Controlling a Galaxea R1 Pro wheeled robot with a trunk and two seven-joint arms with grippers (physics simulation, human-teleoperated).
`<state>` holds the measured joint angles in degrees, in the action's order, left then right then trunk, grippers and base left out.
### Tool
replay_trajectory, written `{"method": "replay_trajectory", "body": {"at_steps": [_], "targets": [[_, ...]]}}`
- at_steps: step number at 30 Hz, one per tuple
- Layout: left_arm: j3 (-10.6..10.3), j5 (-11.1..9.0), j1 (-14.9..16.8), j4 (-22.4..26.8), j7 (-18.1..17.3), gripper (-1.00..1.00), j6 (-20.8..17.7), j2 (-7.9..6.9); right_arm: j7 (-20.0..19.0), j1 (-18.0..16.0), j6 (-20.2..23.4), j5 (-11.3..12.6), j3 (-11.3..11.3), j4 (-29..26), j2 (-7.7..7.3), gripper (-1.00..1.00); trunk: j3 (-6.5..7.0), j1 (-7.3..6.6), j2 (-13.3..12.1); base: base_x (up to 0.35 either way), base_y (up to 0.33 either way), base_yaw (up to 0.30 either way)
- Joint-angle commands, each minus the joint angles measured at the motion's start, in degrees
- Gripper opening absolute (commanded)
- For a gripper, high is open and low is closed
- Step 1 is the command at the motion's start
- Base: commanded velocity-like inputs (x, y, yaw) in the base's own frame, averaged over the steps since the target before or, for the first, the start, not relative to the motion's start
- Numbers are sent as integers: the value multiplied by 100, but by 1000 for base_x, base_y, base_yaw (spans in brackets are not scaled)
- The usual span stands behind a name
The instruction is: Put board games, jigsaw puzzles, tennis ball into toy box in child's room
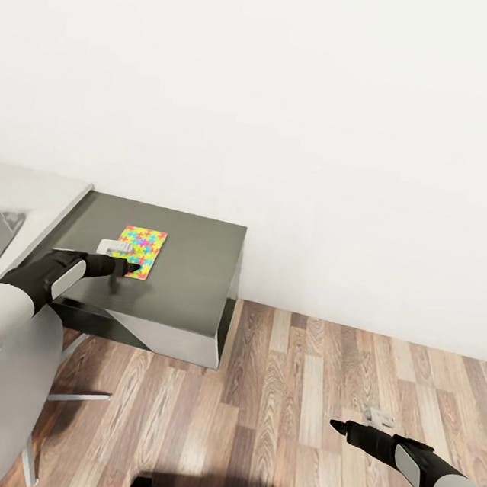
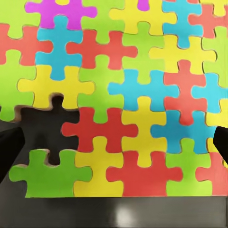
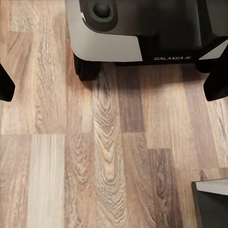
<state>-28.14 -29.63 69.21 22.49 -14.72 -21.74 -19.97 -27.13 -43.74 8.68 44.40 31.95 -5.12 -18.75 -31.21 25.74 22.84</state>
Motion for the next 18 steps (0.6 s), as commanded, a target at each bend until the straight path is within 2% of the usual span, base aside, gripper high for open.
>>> {"method": "replay_trajectory", "body": {"at_steps": [1,5,18], "targets": [[-51,-42,1,1,-13,100,-32,-1,-11,-3,38,60,31,-6,-5,100,-9,4,8,-2,-125,0],[-51,-42,3,1,-13,100,-32,-1,-11,-3,33,60,31,-6,-4,100,-9,4,8,-1,-210,0],[-53,-42,4,1,-13,100,-32,-7,-11,-3,30,60,31,-7,-1,100,-9,4,8,-1,-109,0]]}}
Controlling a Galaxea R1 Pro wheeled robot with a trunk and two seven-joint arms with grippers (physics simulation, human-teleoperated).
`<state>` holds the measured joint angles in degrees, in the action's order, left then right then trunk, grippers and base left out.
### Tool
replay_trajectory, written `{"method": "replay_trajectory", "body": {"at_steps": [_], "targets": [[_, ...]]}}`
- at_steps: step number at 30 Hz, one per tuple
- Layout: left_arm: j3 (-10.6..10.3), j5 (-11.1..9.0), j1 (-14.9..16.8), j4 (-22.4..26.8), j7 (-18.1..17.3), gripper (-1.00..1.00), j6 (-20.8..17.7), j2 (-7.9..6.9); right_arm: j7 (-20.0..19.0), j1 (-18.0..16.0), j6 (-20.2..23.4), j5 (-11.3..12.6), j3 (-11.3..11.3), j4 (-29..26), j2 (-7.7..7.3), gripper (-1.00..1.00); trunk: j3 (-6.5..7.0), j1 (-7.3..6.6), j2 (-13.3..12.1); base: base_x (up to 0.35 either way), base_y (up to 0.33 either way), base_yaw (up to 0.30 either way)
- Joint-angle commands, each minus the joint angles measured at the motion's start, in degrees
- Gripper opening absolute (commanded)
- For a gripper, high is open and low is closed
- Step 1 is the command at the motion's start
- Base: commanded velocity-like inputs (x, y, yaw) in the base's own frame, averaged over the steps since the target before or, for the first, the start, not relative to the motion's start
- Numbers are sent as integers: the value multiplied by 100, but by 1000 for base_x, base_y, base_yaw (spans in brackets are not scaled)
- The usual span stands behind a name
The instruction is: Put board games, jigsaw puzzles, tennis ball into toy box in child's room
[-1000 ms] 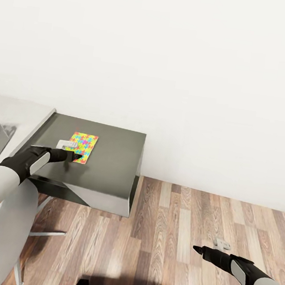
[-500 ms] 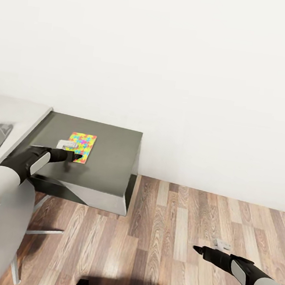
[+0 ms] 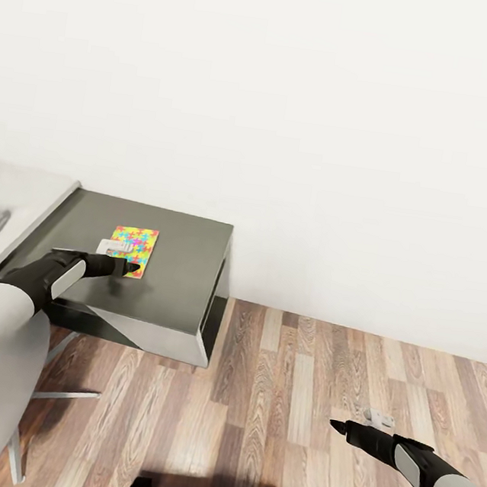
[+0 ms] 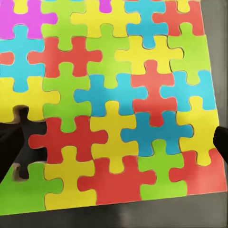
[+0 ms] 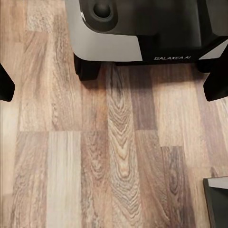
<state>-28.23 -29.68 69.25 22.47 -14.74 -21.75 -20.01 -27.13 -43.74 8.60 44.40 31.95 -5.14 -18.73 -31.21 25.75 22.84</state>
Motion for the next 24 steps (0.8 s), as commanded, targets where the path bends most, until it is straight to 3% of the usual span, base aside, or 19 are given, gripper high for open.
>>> {"method": "replay_trajectory", "body": {"at_steps": [1,20,24], "targets": [[-44,-38,1,3,-12,100,-31,-3,-11,-3,37,60,31,-6,-3,100,-9,4,8,-22,-56,0],[-28,-43,-1,11,-18,100,-39,-16,-11,-3,36,60,31,-5,-8,100,-9,4,8,-83,-39,0],[201,-46,4,59,-215,100,-79,-62,-11,-3,36,60,31,-5,-8,100,-9,4,8,-3,0,0]]}}
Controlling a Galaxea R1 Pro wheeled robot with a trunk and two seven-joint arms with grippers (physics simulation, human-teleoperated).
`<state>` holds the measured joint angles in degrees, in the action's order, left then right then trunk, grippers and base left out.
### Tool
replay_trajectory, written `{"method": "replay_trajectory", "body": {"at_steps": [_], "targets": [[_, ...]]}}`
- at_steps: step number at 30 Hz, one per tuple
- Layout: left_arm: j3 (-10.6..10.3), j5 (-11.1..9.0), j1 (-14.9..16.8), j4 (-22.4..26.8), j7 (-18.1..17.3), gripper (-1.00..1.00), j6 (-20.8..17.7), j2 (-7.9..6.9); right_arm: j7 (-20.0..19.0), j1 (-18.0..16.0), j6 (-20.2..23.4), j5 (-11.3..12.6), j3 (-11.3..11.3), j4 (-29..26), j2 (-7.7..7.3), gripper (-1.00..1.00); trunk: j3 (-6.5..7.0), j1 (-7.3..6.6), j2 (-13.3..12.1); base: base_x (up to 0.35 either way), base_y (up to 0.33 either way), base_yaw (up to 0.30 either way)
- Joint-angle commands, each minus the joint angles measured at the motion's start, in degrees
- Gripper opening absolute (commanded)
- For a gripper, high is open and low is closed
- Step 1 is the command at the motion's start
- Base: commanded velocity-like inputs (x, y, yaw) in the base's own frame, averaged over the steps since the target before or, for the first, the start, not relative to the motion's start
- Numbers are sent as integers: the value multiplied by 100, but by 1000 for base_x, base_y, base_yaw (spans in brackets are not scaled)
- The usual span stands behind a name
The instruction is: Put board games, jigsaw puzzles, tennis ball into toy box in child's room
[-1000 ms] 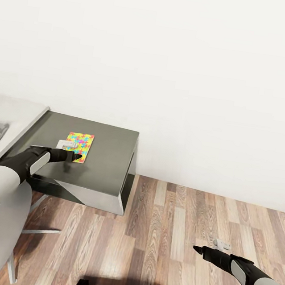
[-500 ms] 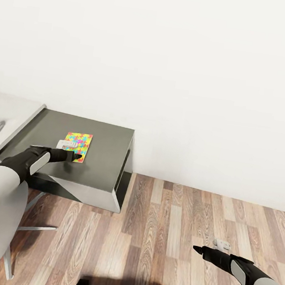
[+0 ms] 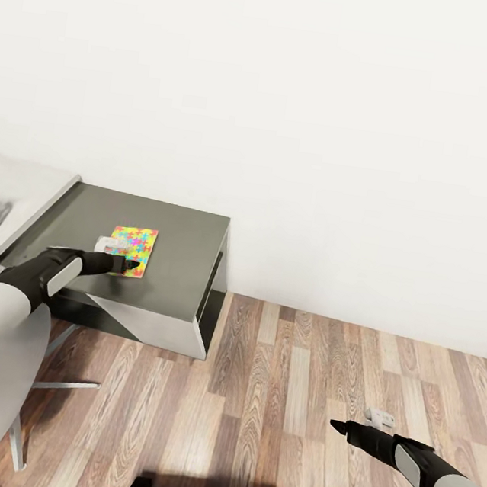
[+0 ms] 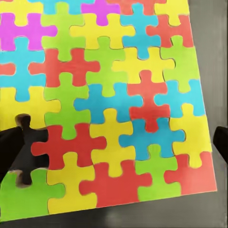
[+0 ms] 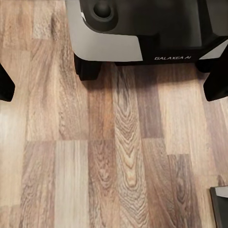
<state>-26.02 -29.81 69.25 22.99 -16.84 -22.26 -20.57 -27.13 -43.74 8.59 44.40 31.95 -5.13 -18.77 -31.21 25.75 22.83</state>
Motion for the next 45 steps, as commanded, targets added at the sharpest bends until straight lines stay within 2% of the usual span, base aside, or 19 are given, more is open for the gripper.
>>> {"method": "replay_trajectory", "body": {"at_steps": [1,3,9,10,16,20,30,45], "targets": [[73,-30,6,73,-79,100,-60,-39,-11,-3,38,60,31,-6,-2,100,-8,3,9,0,0,0],[205,-28,11,227,-157,100,-144,-108,-11,-3,38,60,31,-6,-3,100,-8,3,9,0,0,0],[529,-27,18,926,-239,100,-807,-374,-11,-3,38,60,31,-6,3,100,-8,3,9,0,0,0],[642,-28,18,1036,-243,100,-907,-425,-11,-3,38,60,31,-6,4,100,-8,3,9,0,0,0],[1073,-17,28,1201,-237,100,-1260,-512,-11,-3,38,60,31,-6,5,100,-8,3,9,0,0,0],[1189,-1,38,1223,-197,100,-1356,-527,-11,-3,32,60,31,-6,5,100,-8,3,9,0,0,0],[1239,18,46,1197,-141,100,-1416,-529,-19,-3,29,60,31,-6,5,100,-8,3,9,0,0,0],[1183,36,42,1181,-149,100,-1377,-505,-20,-3,29,60,31,-6,5,100,-8,3,9,32,22,0]]}}
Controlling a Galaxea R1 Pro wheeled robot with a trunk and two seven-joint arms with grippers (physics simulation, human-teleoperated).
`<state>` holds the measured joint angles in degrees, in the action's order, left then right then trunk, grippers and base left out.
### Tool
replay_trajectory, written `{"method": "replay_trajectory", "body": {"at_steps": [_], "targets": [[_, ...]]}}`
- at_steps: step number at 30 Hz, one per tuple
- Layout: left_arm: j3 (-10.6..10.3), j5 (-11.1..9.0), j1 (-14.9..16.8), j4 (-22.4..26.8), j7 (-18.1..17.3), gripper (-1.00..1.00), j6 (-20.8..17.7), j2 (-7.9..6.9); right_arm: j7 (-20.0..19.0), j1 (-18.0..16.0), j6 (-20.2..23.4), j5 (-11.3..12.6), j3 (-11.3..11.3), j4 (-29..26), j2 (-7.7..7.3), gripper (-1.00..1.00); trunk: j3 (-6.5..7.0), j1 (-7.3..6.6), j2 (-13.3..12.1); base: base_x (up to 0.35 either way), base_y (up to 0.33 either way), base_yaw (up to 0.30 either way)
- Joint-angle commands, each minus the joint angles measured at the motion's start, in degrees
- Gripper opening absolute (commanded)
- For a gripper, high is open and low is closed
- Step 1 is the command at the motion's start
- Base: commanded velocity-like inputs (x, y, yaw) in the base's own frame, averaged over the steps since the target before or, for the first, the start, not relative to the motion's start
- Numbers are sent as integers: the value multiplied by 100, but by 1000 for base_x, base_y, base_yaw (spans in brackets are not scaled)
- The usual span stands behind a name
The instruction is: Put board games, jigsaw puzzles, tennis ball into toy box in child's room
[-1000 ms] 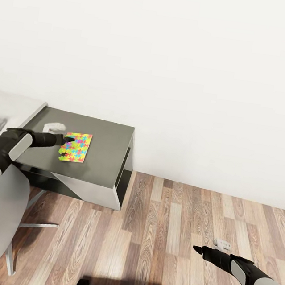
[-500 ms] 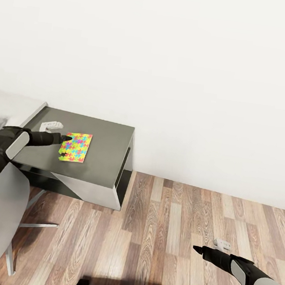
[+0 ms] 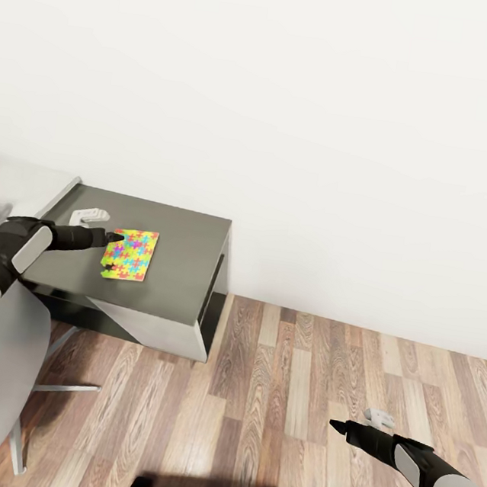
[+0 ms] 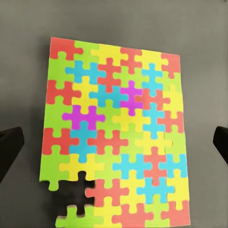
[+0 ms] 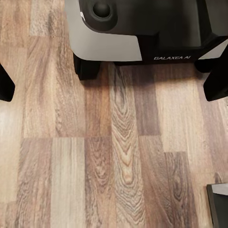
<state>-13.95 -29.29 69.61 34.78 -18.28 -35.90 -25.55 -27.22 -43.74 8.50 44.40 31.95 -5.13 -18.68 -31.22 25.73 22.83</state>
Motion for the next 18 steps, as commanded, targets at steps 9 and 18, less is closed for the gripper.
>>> {"method": "replay_trajectory", "body": {"at_steps": [9,18], "targets": [[-50,-7,1,2,0,100,19,18,-12,-3,37,60,31,-5,-5,100,-8,5,9,73,41,0],[-54,-11,0,2,0,100,27,26,-19,-3,37,60,31,-5,-11,100,-8,5,9,122,75,0]]}}
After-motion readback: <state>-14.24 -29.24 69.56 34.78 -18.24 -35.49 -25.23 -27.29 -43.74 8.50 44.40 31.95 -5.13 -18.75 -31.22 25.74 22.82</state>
